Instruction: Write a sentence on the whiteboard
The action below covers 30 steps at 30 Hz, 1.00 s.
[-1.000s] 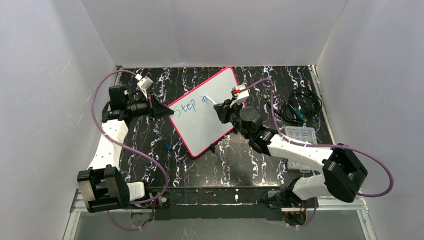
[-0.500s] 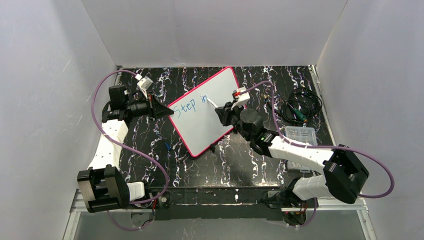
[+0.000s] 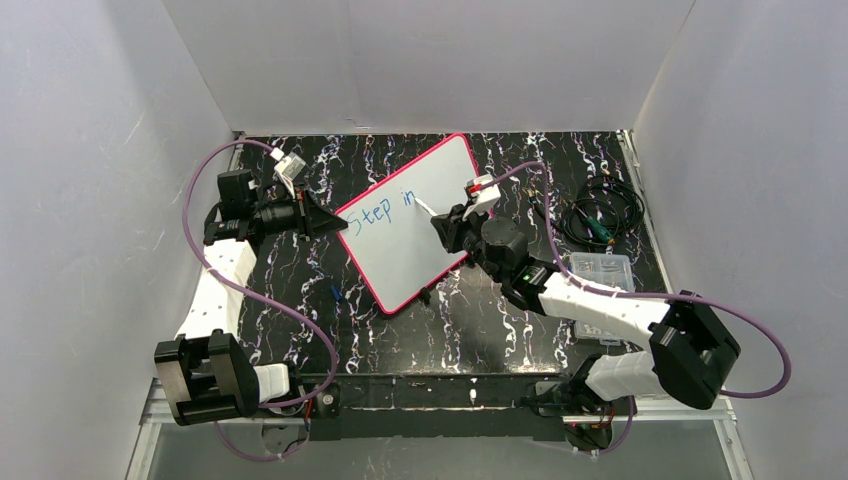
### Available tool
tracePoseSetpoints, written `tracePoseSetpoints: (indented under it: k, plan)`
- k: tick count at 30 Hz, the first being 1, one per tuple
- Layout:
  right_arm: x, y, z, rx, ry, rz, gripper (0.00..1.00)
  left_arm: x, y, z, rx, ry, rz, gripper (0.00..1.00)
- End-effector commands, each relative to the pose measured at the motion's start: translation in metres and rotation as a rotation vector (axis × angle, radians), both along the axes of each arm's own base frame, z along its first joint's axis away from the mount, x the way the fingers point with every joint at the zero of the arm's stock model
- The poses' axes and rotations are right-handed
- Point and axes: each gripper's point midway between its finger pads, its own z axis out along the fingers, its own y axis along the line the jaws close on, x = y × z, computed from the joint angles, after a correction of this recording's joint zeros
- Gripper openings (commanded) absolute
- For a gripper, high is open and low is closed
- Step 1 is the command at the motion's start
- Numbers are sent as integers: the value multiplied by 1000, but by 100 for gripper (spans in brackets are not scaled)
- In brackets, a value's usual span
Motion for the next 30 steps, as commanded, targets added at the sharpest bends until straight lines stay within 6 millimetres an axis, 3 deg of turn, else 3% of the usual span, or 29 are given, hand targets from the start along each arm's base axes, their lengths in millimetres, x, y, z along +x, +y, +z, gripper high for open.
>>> tracePoseSetpoints:
  k: [1,10,15,30]
  plan:
    - [-6,-2,21,25,-39,21,1,-16,-12,8,-32,-14,-87,0]
    - [-2,-16,46,15,-109,0,1,-16,-12,9,-33,-16,-89,0]
    - [3,-9,52,21,-129,36,1,-16,-12,9,-34,-14,-88,0]
    - [12,3,46,21,-131,45,1,-16,-12,9,-33,-12,-88,0]
